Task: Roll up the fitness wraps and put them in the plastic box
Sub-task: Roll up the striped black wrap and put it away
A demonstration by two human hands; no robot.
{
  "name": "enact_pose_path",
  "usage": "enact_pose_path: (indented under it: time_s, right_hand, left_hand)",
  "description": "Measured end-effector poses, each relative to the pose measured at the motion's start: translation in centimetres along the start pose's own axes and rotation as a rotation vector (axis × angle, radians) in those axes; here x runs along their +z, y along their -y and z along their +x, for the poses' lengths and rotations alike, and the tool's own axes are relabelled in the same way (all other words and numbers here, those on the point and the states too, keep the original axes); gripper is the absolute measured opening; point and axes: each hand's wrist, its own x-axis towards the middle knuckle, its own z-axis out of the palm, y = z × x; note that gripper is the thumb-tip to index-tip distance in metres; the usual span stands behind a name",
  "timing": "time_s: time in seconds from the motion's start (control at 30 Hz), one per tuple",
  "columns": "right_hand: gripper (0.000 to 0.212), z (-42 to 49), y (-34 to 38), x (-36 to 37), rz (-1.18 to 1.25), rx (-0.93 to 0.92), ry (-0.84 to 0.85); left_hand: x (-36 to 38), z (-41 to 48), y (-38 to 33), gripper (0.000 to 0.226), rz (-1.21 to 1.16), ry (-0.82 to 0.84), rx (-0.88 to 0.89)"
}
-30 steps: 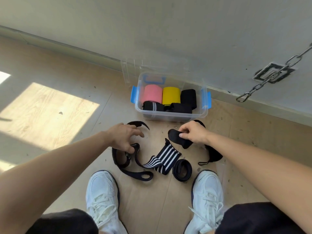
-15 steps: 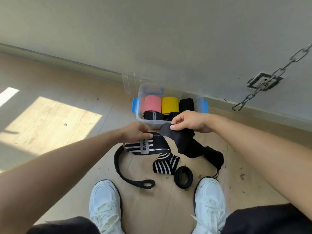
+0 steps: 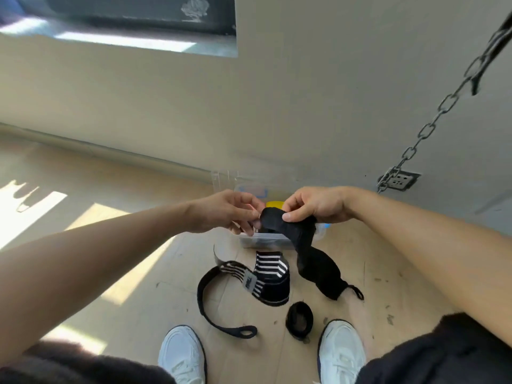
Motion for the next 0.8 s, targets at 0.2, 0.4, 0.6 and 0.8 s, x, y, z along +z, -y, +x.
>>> enact_pose_path:
  time_s: [0.2,0.4,0.6,0.8]
  right_hand:
    - [0.024,-2.3,0.7,1.1,-0.200,-0.001,-0.139]
    - [0.014,-0.4,-2.7,4.2,-0.564,0.080,-0.272]
    - [0.008,1.5,-4.8,4.9,-0.603,0.052,-0.342]
    - [0.006,2.3,-6.3,4.7,-0.542,0.039,-0.368]
  left_hand:
    - [1.4,-1.5,1.3,0.016,0.198,-0.123,-0.065]
    - [5.1,0.0,9.4,0.024,0.714,-0.034,-0.178]
    - [8.5,1.7,17.2,0.062,1.106,0.243,-0.335]
    - [11.1,2.5,22.8,0.092,1.255,0.202,-0.336]
